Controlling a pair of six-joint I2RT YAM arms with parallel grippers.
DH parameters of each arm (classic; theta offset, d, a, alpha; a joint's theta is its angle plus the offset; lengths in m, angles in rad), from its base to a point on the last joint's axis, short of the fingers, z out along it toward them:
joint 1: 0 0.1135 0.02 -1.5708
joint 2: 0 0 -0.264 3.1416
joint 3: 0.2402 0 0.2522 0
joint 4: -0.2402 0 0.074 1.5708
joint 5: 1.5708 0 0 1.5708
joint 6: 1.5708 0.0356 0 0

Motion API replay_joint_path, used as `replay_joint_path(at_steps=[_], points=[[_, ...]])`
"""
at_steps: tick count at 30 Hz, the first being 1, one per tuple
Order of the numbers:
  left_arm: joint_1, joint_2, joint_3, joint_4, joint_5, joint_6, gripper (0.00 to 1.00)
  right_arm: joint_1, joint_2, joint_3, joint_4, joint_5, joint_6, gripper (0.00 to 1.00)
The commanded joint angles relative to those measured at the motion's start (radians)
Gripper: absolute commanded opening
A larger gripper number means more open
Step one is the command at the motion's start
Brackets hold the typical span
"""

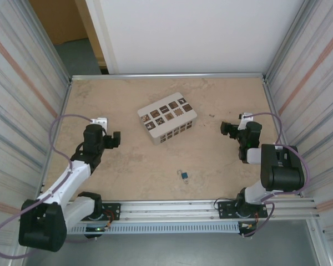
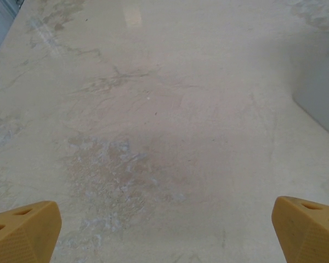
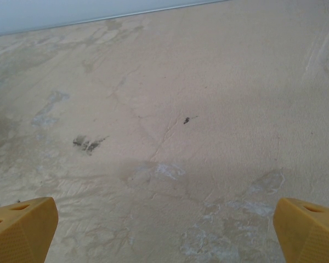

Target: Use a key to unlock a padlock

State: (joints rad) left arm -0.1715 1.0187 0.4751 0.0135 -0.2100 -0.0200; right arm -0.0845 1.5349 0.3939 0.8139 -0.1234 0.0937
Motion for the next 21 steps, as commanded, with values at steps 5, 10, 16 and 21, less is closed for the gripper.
replay_joint_path(at_steps=[5, 10, 16, 21], points=[[0.029, 0.119, -0.024, 0.162, 0.022, 0.005, 0.99, 0.007, 0.005, 0.007, -0.003, 0.024, -0.008, 0.99], [0.03, 0.187, -0.029, 0.235, 0.061, 0.008, 0.99, 0.009, 0.005, 0.007, -0.003, 0.024, -0.008, 0.99], [0.039, 0.231, -0.022, 0.307, 0.112, 0.039, 0.99, 0.008, 0.006, 0.008, -0.005, 0.024, -0.008, 0.99], [0.063, 0.242, -0.062, 0.452, 0.189, 0.045, 0.99, 0.008, 0.007, 0.008, -0.005, 0.025, -0.009, 0.99]])
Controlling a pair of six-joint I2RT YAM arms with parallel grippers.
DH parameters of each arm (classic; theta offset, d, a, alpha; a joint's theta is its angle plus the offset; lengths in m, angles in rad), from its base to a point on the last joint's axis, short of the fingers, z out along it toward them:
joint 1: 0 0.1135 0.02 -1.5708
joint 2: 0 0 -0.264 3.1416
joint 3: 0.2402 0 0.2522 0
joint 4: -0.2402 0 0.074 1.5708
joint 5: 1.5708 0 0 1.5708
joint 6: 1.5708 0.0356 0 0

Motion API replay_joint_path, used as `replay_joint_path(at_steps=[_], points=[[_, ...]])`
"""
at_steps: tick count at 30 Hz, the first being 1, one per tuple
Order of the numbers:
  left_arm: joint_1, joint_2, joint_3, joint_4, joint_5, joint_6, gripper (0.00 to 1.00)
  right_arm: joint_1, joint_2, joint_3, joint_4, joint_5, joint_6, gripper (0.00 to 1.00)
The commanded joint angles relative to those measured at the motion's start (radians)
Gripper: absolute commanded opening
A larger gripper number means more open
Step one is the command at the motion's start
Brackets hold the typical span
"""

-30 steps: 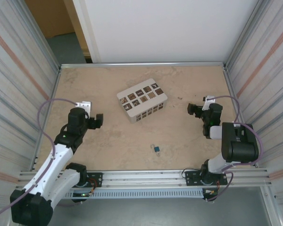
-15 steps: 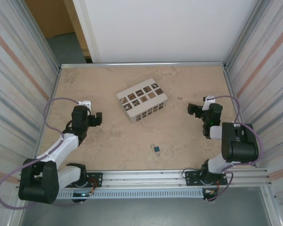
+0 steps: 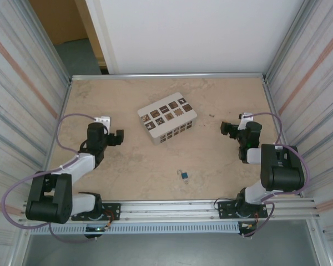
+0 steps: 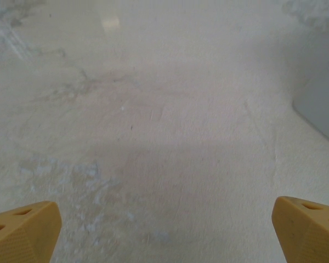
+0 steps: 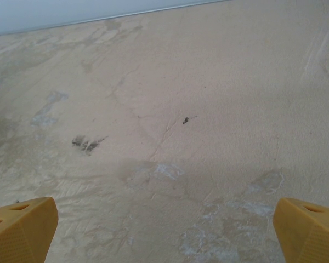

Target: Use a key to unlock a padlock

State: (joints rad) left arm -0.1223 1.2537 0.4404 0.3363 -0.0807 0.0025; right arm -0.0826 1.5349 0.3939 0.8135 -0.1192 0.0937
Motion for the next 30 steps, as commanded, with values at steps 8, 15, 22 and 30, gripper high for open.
replay_joint_path(at_steps=[8, 15, 22, 30], points=[[0.05, 0.029, -0.061, 0.264, 0.146, 0.024, 0.99, 0.006, 0.006, 0.009, -0.005, 0.021, -0.009, 0.99], [0.09, 0.014, -0.083, 0.294, 0.184, -0.003, 0.99, 0.007, 0.005, 0.01, -0.005, 0.021, -0.009, 0.99], [0.09, 0.01, -0.093, 0.304, 0.19, -0.006, 0.99, 0.006, 0.004, 0.008, -0.004, 0.021, -0.009, 0.99], [0.089, 0.009, -0.097, 0.318, 0.152, 0.019, 0.99, 0.006, 0.005, 0.009, -0.005, 0.023, -0.009, 0.99]])
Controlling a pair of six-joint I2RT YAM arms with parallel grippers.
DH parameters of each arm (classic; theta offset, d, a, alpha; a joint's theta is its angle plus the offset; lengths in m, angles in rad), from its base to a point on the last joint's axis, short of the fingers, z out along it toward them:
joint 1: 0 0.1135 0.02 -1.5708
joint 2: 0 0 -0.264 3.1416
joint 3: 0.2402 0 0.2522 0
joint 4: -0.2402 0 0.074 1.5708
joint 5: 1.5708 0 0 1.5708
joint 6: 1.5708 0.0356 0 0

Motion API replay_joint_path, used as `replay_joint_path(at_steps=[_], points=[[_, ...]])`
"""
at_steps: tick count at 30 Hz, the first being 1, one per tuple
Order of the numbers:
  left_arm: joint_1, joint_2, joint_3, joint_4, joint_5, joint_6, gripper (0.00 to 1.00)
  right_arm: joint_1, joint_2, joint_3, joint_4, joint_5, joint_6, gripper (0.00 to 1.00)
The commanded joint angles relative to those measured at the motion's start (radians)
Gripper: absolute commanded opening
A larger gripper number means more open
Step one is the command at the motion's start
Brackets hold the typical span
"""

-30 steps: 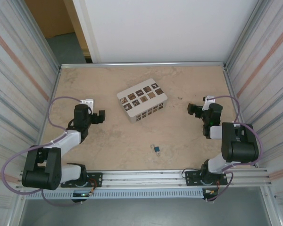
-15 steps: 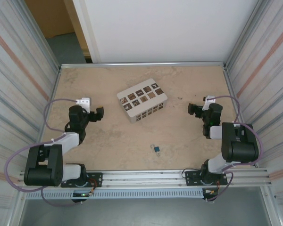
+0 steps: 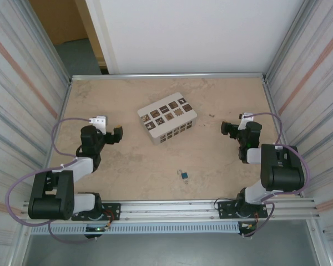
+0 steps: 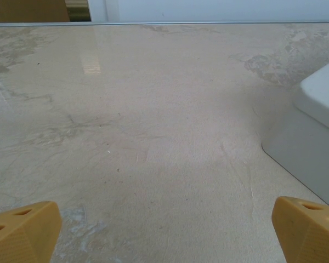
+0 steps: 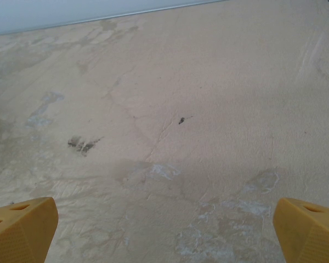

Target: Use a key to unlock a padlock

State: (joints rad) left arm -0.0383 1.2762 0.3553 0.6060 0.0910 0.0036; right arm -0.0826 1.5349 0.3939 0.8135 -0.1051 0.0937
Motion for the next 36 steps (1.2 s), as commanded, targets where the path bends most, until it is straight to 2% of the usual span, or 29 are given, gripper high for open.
replay_joint_path(at_steps=[1, 8, 15, 20, 22, 30, 36], points=[[0.005, -0.012, -0.022, 0.077, -0.038, 0.028, 0.99, 0.006, 0.005, 0.009, -0.004, 0.008, -0.009, 0.99], [0.036, 0.039, -0.04, 0.189, -0.021, 0.05, 0.99, 0.007, 0.004, 0.009, -0.005, 0.008, -0.009, 0.99], [0.055, 0.244, -0.068, 0.449, 0.021, 0.048, 0.99, 0.008, 0.006, 0.008, -0.005, 0.008, -0.009, 0.99], [0.065, 0.233, -0.01, 0.316, 0.01, 0.034, 0.99, 0.01, 0.006, 0.012, -0.008, 0.016, -0.011, 0.99], [0.066, 0.232, 0.052, 0.189, 0.007, 0.033, 0.99, 0.011, 0.007, 0.011, -0.009, 0.018, -0.011, 0.99], [0.024, 0.236, 0.06, 0.181, -0.056, 0.064, 0.99, 0.018, 0.005, 0.012, -0.012, 0.032, -0.013, 0.99], [0.024, 0.236, 0.06, 0.181, -0.056, 0.064, 0.99, 0.023, 0.005, 0.012, -0.012, 0.041, -0.015, 0.99]])
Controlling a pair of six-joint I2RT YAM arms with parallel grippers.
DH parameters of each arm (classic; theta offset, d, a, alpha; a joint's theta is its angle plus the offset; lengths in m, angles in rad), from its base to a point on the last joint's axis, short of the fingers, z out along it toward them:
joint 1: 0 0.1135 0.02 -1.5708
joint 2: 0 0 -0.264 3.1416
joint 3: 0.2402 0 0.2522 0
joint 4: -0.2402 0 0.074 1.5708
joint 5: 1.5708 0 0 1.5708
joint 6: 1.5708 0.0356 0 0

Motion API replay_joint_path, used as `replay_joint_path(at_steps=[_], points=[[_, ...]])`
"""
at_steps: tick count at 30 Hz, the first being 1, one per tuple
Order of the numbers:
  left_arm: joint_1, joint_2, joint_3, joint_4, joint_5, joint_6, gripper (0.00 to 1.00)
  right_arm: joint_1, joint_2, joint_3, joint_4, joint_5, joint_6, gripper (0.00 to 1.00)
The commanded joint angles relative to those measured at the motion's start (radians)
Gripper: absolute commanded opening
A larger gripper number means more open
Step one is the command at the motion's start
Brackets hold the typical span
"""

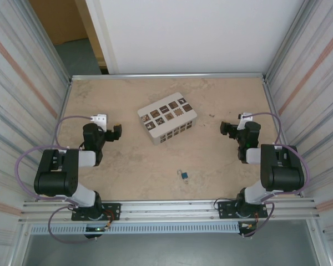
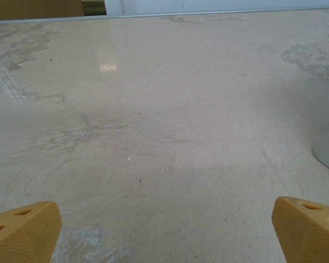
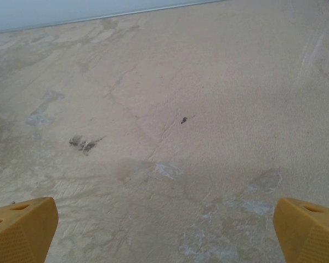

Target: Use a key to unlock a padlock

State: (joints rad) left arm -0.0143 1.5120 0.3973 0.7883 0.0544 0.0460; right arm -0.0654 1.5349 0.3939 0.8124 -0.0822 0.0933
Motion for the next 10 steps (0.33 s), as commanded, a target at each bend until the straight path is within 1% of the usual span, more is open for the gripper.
replay_joint_path(at_steps=[1, 10], points=[[0.0, 0.001, 0.018, -0.001, -0.021, 0.022, 0.99, 0.006, 0.005, 0.012, -0.011, 0.018, -0.015, 0.99], [-0.001, 0.001, 0.018, -0.001, -0.02, 0.022, 0.99, 0.006, 0.005, 0.015, -0.017, 0.027, -0.012, 0.99]])
